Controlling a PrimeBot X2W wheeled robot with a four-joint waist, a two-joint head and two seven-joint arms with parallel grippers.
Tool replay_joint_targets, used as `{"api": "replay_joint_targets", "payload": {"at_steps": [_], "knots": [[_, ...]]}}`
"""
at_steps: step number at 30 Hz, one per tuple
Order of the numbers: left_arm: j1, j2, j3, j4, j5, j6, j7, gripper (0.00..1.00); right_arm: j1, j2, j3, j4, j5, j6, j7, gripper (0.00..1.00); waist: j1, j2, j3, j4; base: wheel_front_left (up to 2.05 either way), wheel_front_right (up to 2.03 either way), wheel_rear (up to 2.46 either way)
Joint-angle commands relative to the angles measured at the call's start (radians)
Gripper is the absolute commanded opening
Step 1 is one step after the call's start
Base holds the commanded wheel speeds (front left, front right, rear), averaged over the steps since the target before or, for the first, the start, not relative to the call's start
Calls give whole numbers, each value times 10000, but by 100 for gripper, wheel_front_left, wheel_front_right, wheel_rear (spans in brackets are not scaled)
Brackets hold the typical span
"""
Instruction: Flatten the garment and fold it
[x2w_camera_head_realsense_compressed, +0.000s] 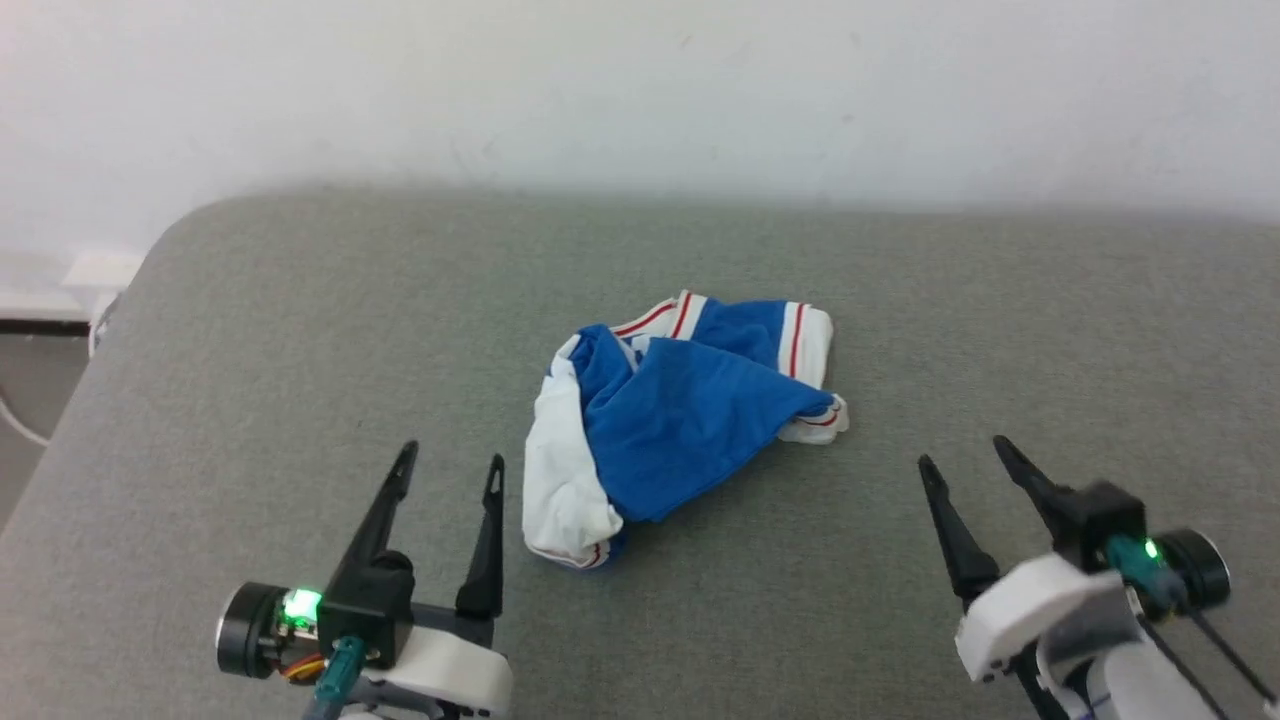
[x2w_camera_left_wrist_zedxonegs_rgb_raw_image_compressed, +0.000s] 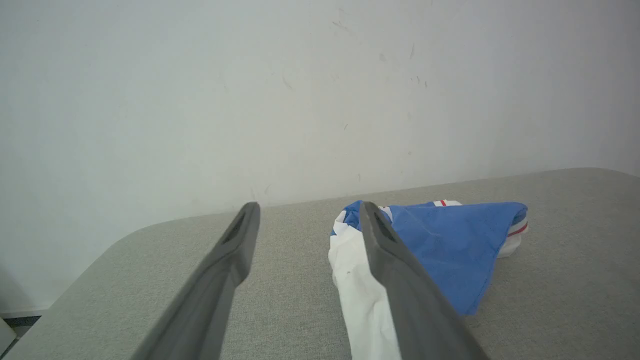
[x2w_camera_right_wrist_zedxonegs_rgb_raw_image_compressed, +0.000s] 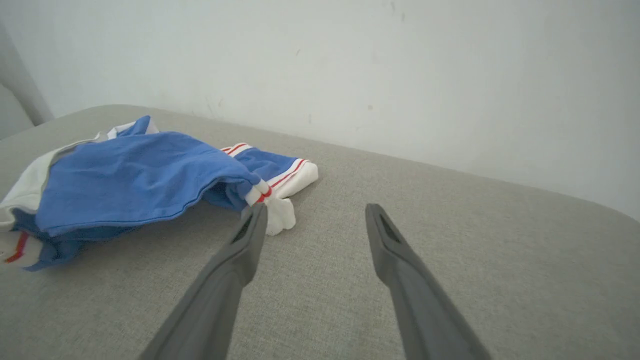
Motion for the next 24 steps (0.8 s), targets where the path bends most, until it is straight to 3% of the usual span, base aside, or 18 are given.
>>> {"api": "replay_joint_targets", "payload": {"at_steps": [1,7,13,19,24], "knots": [[134,-89,-27,-80,99,19,-45,100,-480,-307,338,78,338,-9,476,100,1,0,356,473,0,0,0],[13,-547,-211,13,239,-156,-46,100,-2496,-2005,1801,688,2399,-9,3745,100,1,0,1102,1352,0,0,0],[-397,-872,-195,372,247,-264,-46,100,-4487,-3046,2880,1349,4532,-9,6824,100,1,0,1778,2124,0,0,0],[-763,-1131,-357,384,285,-356,-47,100,-5561,-3429,3232,2505,5253,-9,8987,100,1,0,2310,2854,0,0,0],[-861,-1261,-405,349,236,-297,-47,100,-5649,-3468,3683,2905,5510,-9,9484,100,1,0,2539,3210,0,0,0]]}}
